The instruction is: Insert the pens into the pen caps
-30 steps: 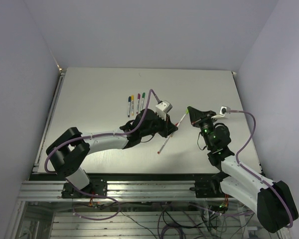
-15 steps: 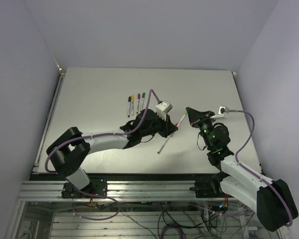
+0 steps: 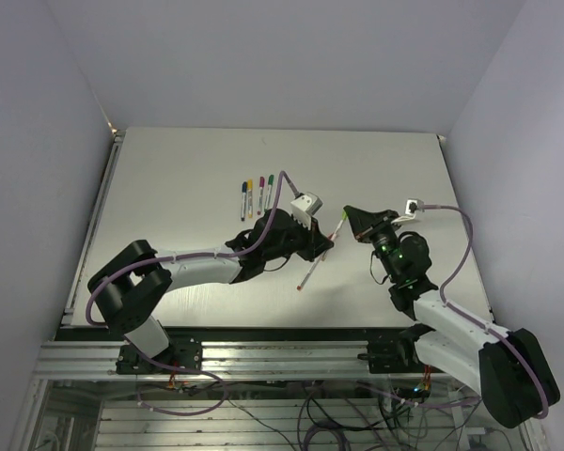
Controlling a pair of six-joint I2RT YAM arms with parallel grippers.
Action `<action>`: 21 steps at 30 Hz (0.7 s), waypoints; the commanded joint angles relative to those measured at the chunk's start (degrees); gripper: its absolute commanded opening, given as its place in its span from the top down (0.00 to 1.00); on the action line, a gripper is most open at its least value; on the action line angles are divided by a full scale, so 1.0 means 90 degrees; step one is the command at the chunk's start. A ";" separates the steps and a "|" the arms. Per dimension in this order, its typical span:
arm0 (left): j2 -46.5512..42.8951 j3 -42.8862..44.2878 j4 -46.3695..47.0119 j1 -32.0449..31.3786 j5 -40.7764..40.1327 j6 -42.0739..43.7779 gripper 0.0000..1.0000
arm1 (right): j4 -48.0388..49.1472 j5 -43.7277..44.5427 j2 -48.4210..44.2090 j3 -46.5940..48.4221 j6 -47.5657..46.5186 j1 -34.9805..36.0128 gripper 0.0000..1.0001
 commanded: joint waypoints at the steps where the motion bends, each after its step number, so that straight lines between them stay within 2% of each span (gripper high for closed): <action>1: -0.0161 0.0095 0.0859 0.0009 -0.0145 -0.0023 0.93 | 0.0066 -0.0857 0.0264 -0.0071 -0.0181 0.0010 1.00; 9: -0.0265 0.0240 0.1064 0.0074 -0.0056 -0.0025 0.93 | -0.0139 -0.1281 0.0406 -0.0061 -0.0536 0.0082 1.00; 21: -0.0378 0.0486 0.1110 0.0196 -0.0204 0.0130 0.93 | -0.1029 -0.1357 0.0355 0.0273 -0.1122 0.0186 1.00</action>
